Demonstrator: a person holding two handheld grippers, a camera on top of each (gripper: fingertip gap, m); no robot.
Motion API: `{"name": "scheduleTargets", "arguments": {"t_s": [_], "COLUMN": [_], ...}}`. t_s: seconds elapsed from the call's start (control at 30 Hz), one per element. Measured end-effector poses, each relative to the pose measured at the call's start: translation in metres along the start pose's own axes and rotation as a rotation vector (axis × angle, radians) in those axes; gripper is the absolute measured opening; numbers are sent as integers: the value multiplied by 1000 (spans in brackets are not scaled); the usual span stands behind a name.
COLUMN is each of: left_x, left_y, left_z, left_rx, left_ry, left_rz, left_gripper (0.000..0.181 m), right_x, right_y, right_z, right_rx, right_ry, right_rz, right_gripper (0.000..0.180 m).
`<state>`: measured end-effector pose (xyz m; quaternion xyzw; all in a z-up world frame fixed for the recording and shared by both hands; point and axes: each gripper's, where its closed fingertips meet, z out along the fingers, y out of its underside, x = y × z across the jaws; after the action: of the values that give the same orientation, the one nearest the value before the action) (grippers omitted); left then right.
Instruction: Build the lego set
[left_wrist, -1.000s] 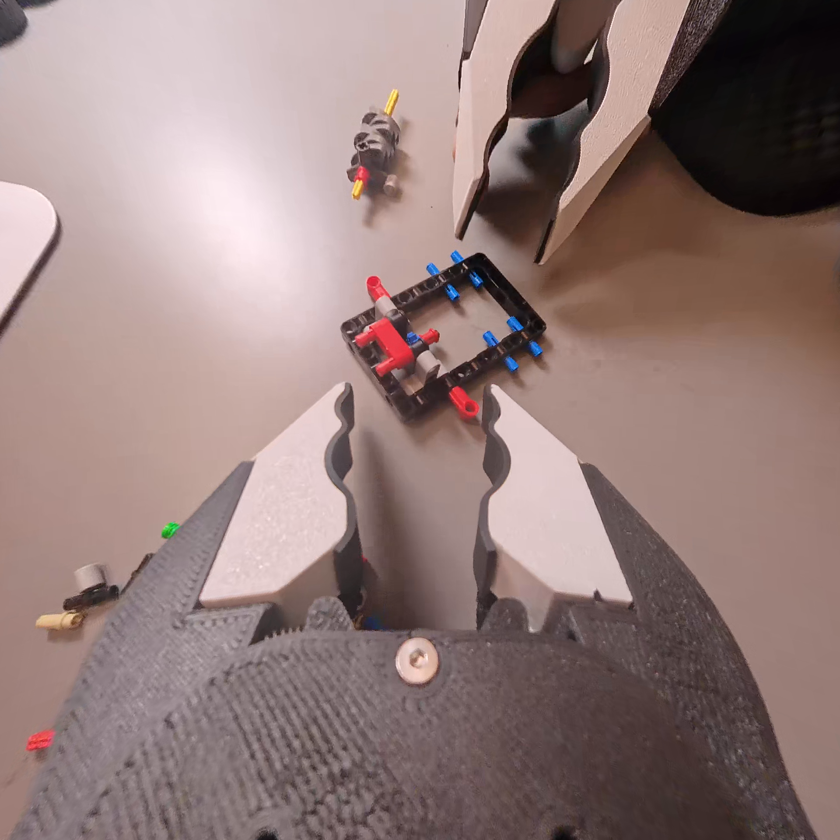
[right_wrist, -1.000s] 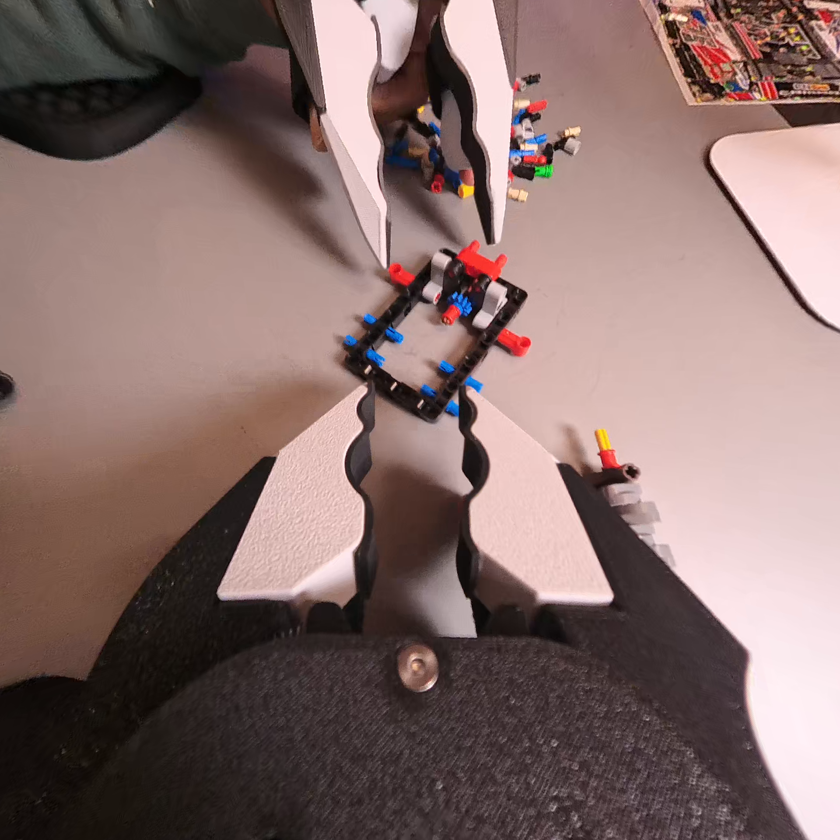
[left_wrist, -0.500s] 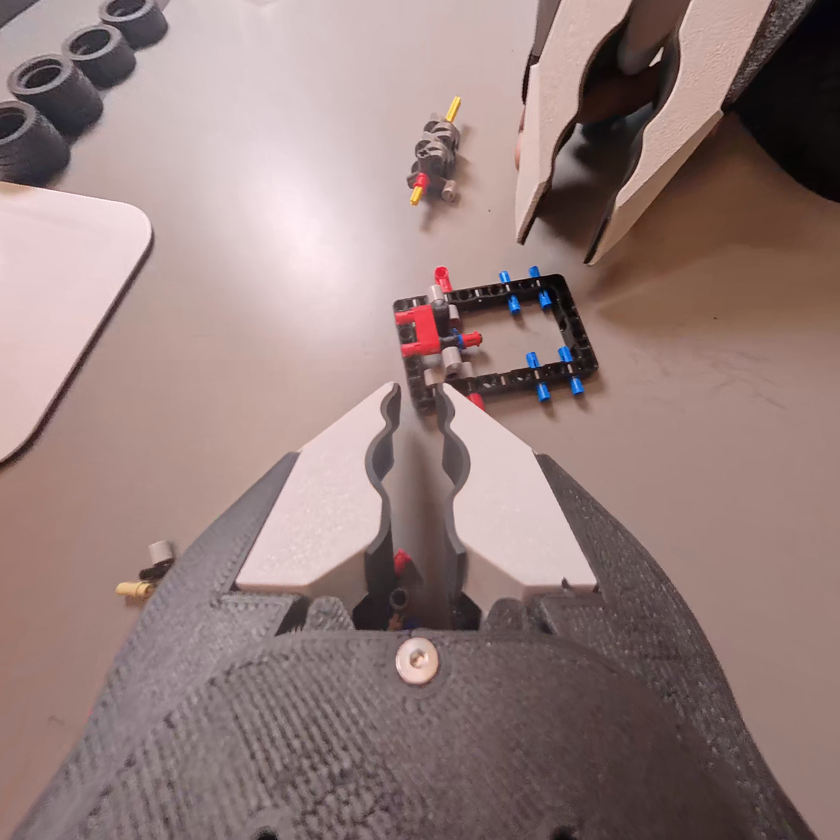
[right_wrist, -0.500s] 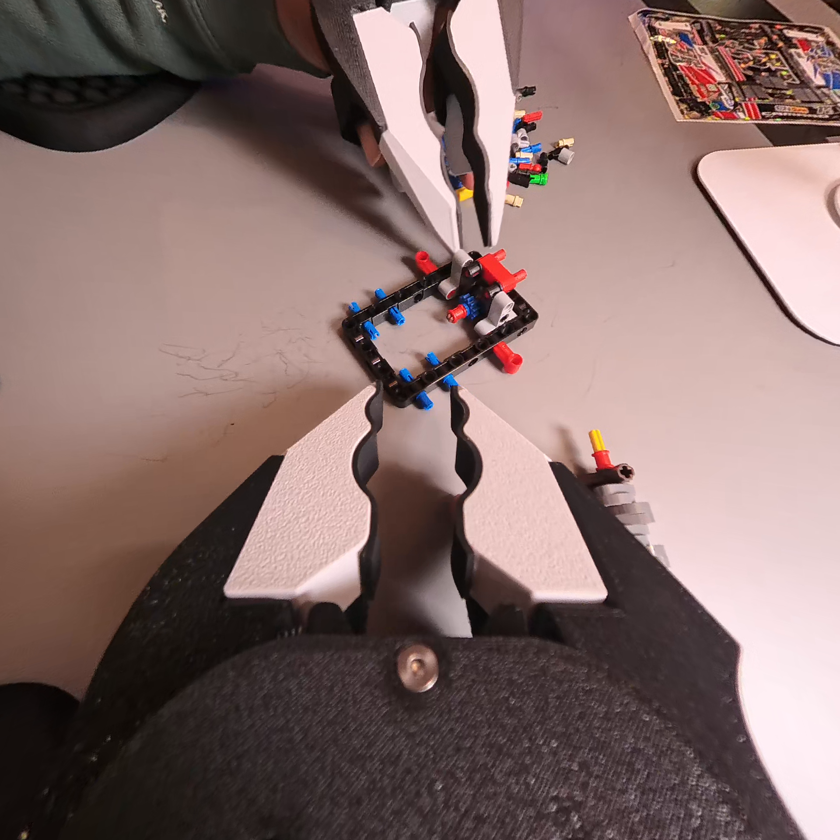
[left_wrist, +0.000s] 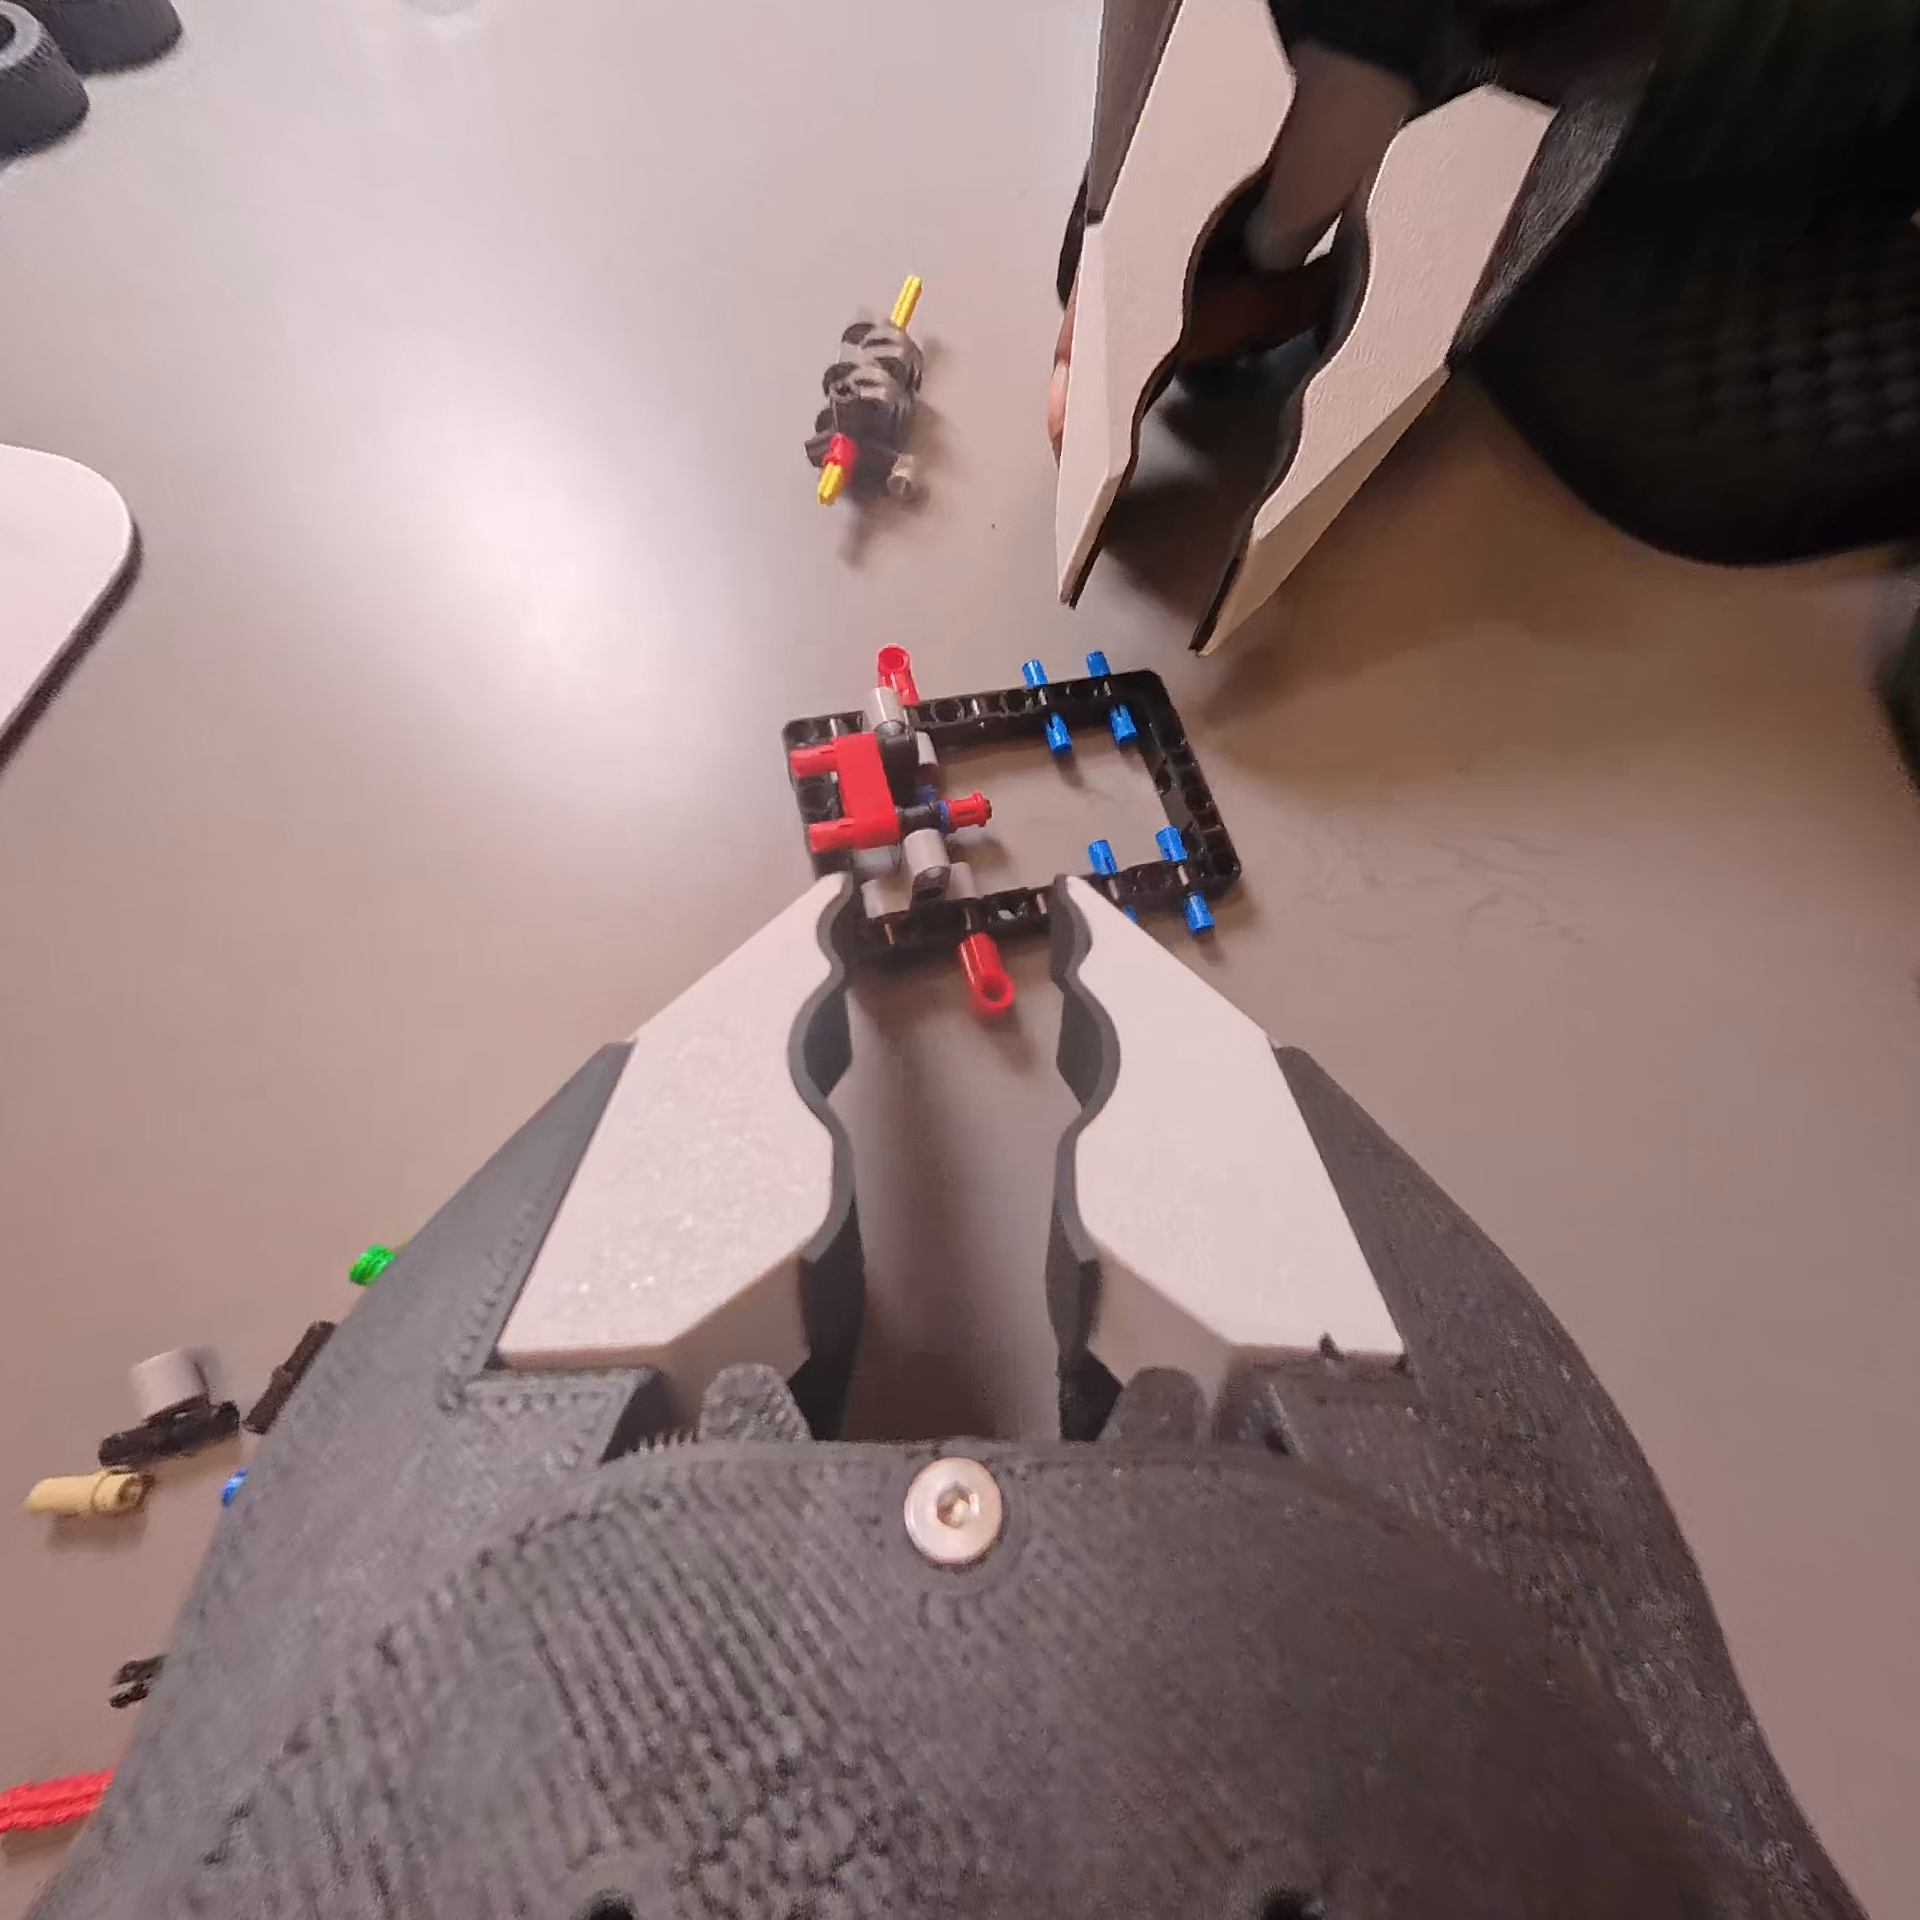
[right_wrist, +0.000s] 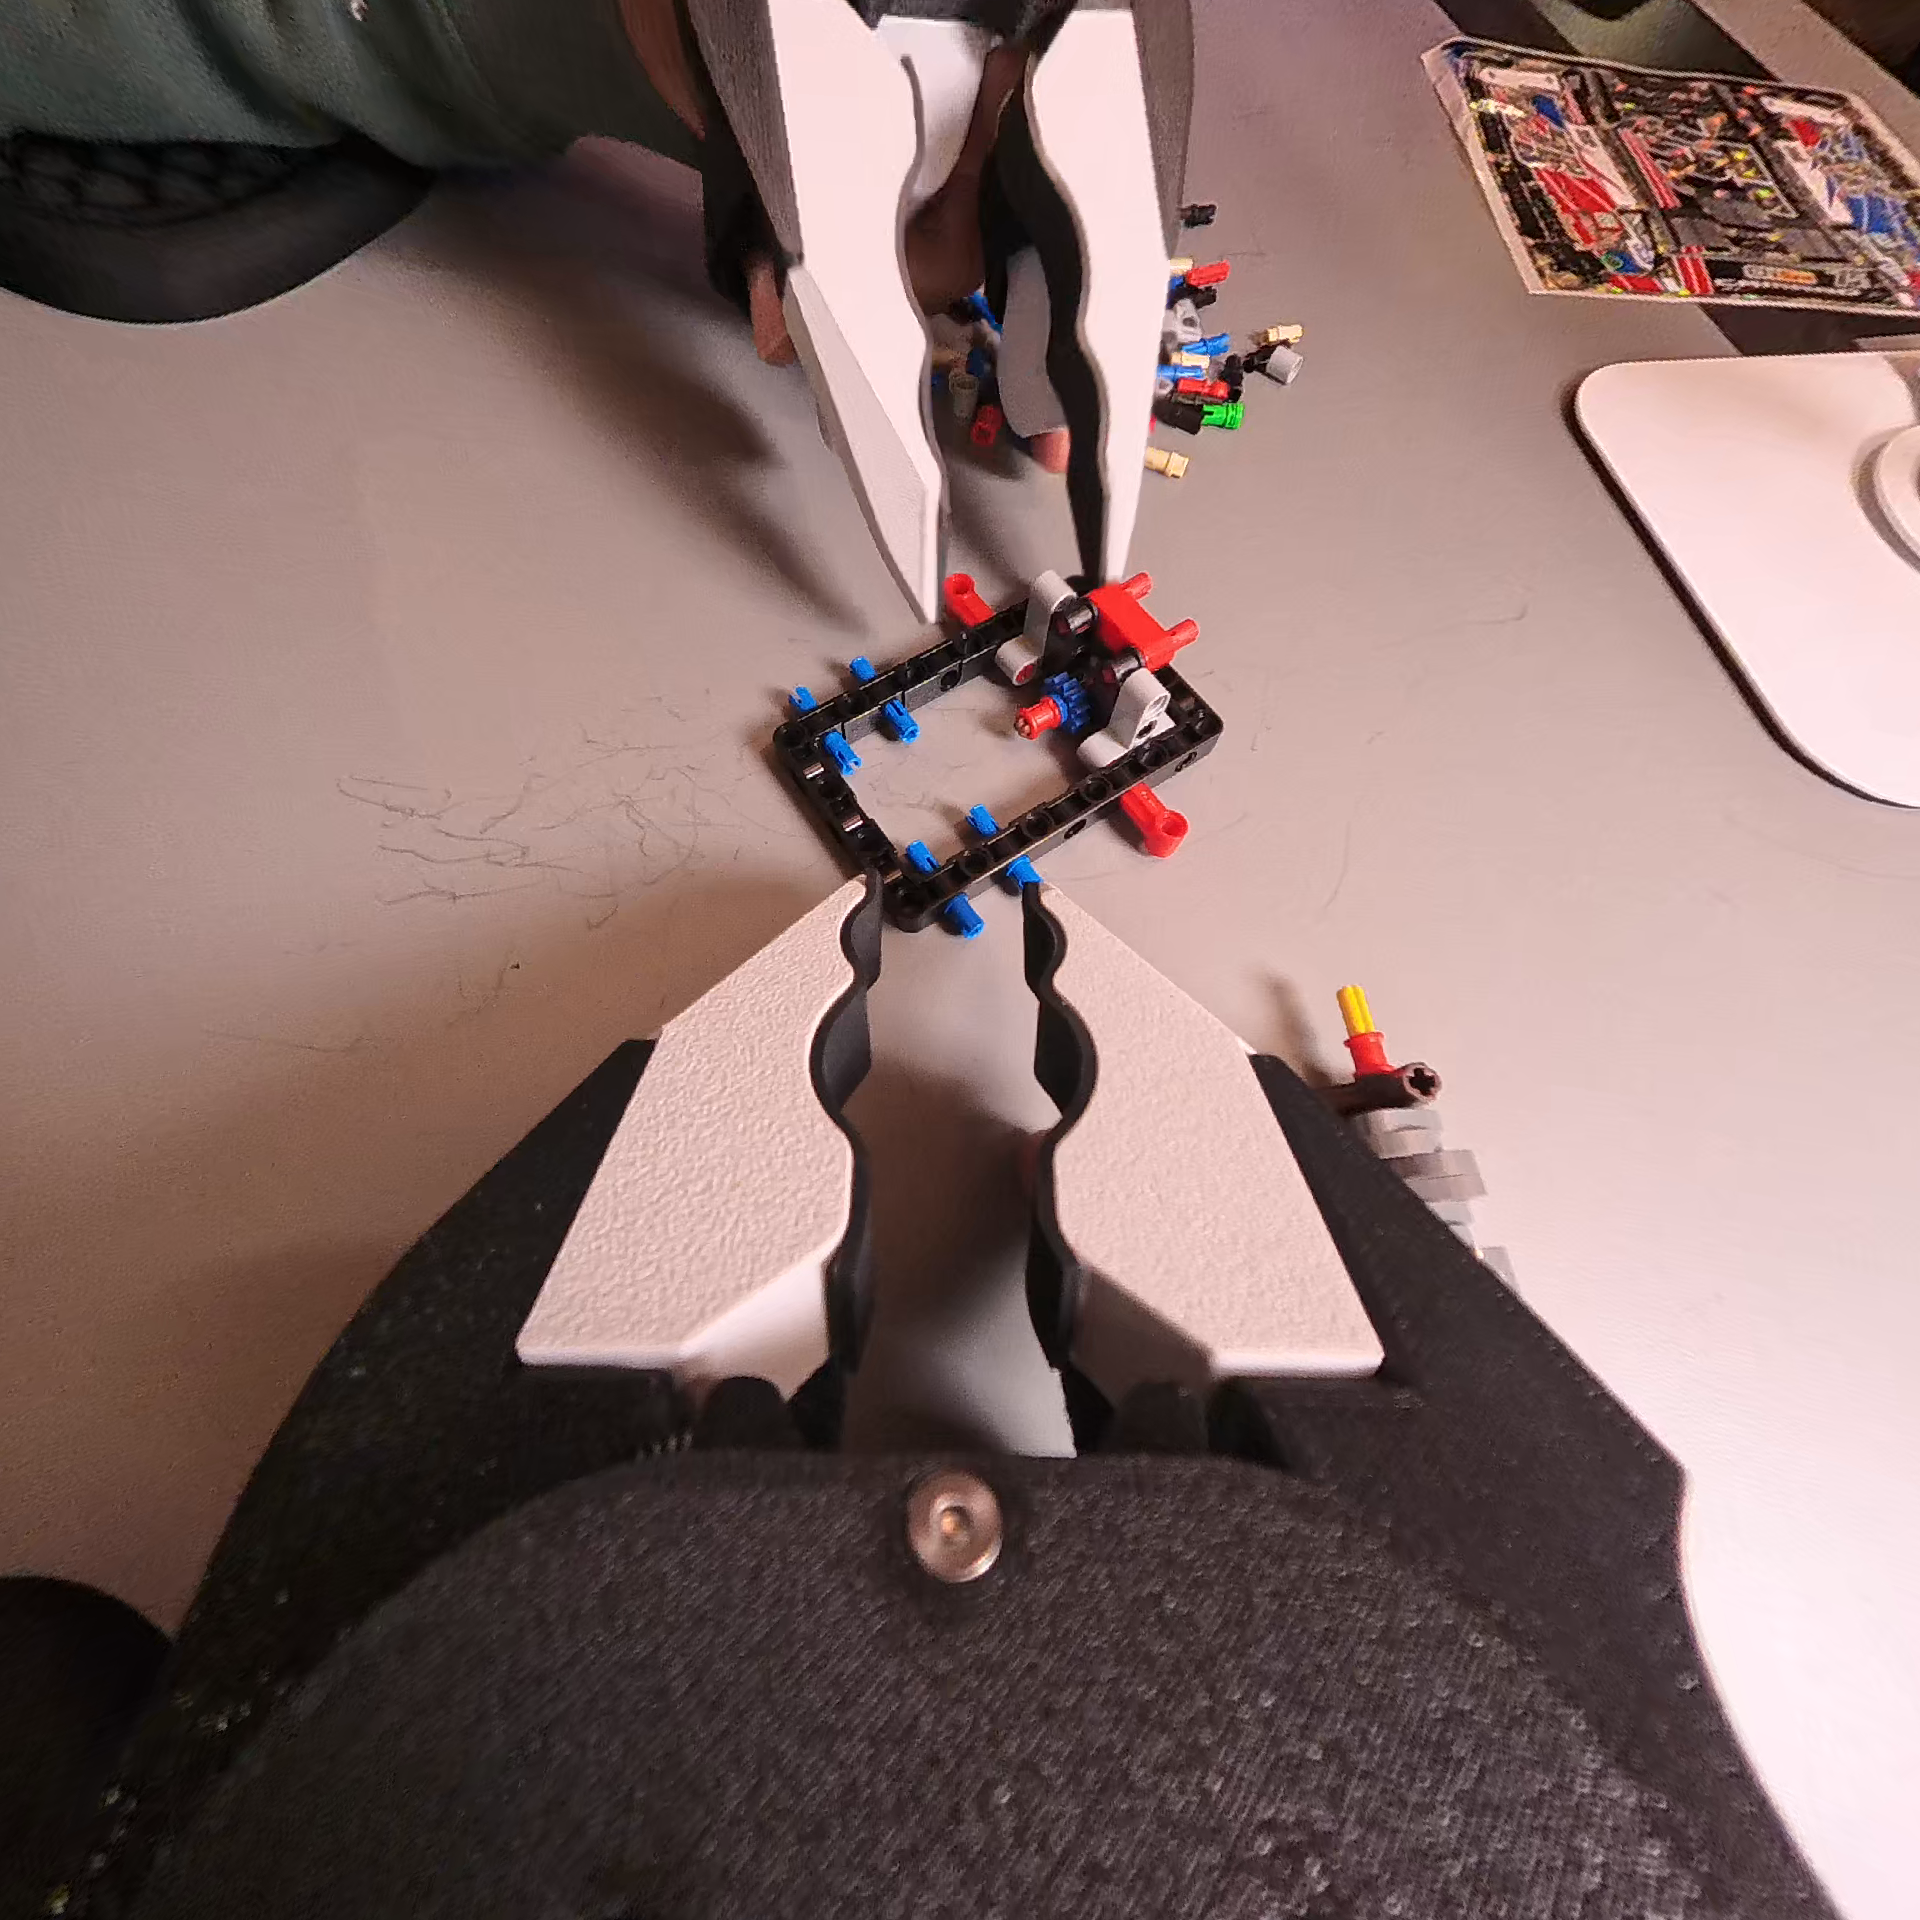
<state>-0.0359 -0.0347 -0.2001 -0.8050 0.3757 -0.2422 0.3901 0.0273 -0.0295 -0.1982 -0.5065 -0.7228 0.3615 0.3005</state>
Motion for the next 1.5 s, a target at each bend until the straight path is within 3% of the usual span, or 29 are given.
{"name": "scheduleTargets", "arguments": {"t_s": [0.1,0.13,0.63,0.93,1.1,1.33,1.5], "left_x": [-6,-5,-25,-25,1,7,-19], "left_y": [5,5,7,9,11,7,19], "left_z": [4,3,-7,-6,-7,-34,-20], "left_rx": [-46,-47,-56,-100,-131,-100,-136], "left_ry": [-49,-41,-117,-188,-84,-46,-38], "left_rz": [52,59,63,-93,-208,-68,44], "left_gripper": [8,6,5,6,22,29,65], "right_x": [0,0,0,1,3,8,20], "right_y": [0,0,0,-1,-1,-11,-23], "right_z": [0,0,1,1,2,1,11], "right_rx": [0,0,0,-1,-14,9,-11], "right_ry": [3,2,11,24,50,70,82], "right_rz": [-4,-4,-13,-17,-35,-15,-37], "right_gripper": [25,25,24,24,24,23,17]}}
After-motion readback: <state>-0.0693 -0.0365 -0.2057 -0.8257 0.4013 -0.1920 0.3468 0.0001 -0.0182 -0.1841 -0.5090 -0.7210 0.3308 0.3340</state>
